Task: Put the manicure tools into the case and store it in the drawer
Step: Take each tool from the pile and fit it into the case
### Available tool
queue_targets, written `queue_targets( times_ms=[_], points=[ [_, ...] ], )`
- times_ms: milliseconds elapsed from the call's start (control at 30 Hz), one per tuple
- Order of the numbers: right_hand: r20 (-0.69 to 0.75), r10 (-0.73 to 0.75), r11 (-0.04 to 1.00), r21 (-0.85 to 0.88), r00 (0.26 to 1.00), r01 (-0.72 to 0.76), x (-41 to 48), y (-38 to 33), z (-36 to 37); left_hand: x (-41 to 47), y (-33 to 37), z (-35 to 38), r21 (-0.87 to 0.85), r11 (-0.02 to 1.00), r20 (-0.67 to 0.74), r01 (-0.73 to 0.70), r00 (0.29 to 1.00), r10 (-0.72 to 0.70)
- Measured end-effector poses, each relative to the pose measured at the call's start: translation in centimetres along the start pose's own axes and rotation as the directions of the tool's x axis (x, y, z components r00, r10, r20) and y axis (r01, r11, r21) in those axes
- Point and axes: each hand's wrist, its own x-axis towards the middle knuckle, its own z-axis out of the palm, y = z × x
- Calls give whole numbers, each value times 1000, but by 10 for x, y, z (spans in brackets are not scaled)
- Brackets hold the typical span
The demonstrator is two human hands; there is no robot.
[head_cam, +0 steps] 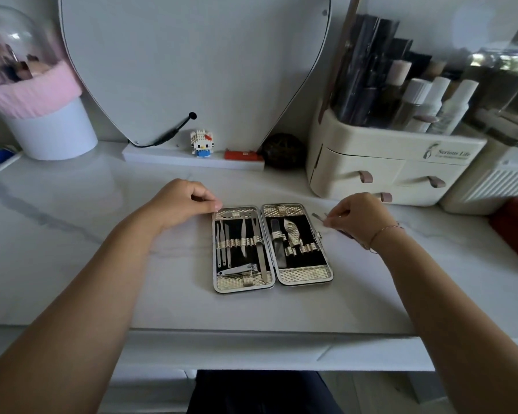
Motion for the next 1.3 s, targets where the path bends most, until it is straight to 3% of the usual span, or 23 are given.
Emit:
queue_targets(
  times_ms=[167,467,533,600,700,767,900,1300],
  points=[
    [89,62,995,-79,994,-55,2,-2,0,2,-2,0,6,1000,0,7,1000,-7],
    [37,-8,974,-226,999,16,-4,-8,5,1,0,0,3,1000,-2,12,1000,-12],
    [-68,-82,995,-68,994,77,-7,-18,4,0,1,0,8,1000,4,17,1000,-17],
    [-92,-131,967,206,987,148,-10,-36,6,-1,2,-1,5,1000,8,27,1000,-27],
    [103,-186,792,604,977,87,-7,-65,19,-2,3,-1,14,999,5,33,999,-33],
    [208,-237,743,668,949,40,-2,-83,30,-2,4,0,15,999,-1,29,1000,-29],
    [278,-287,765,642,917,45,9,-107,48,-4,8,1,18,1000,-4,19,1000,-19],
    [247,-344,870,446,906,209,24,-118,64,-5,10,-1,45,999,13,5,1000,-5]
  ],
)
